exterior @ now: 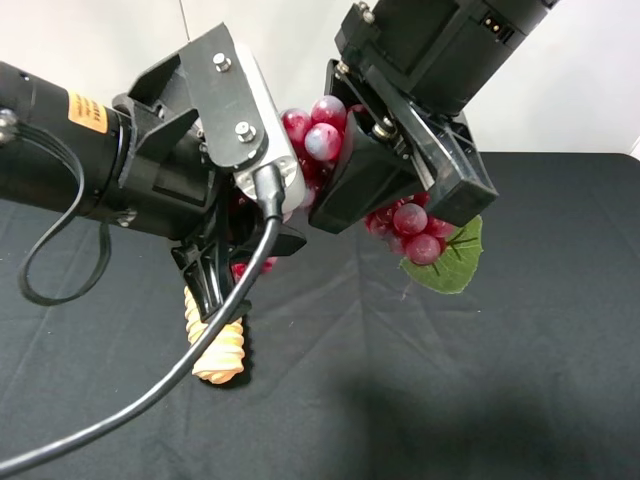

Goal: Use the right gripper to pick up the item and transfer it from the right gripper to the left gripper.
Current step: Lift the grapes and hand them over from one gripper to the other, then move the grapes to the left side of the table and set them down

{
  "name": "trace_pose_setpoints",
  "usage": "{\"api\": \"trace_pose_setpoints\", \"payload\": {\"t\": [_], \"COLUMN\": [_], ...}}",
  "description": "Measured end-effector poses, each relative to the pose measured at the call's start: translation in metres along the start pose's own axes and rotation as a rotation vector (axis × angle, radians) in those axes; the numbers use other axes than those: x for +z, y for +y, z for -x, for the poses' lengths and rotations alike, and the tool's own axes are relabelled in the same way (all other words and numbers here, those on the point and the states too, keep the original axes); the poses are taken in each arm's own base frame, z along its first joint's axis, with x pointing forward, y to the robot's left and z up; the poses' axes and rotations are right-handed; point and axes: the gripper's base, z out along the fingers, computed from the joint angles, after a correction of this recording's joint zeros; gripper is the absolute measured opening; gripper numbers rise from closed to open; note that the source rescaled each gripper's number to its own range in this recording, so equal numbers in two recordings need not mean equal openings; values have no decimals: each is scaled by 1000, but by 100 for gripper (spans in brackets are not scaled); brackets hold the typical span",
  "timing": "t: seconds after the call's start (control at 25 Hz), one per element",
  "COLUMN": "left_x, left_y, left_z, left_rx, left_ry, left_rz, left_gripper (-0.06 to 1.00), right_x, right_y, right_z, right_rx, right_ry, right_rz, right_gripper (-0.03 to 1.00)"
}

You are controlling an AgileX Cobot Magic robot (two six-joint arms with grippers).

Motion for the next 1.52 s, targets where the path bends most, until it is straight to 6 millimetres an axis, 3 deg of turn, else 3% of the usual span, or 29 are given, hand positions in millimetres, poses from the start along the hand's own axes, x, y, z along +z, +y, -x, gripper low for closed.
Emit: {"api": "trace_pose_setpoints", "payload": {"t": [0.12,0.16,0.24,0.28,0.4,0.96,1.52], "left_x": [0,0,0,0,1,1,1], "left_y": [0,0,0,0,0,0,0], "left_z": [0,0,0,0,0,0,0], "left_rx": [0,0,0,0,4,7,7], "left_ry": [0,0,0,1,4,4,4], "left_rz": [0,0,0,0,-1,0,0], "left_gripper": [4,4,4,4,2,1,1], "right_x": [0,0,0,0,0,-7,-76], "right_y": [0,1,2,2,1,3,26], "right_z": [-2,-2,-3,-3,-2,-4,-20], "right_rx": [-5,-6,8,25,75,132,369], "right_ry": [17,22,28,28,25,46,74], "right_rz": [2,7,17,17,10,-17,-348], "right_gripper": [4,21,66,80,95,100,100]}}
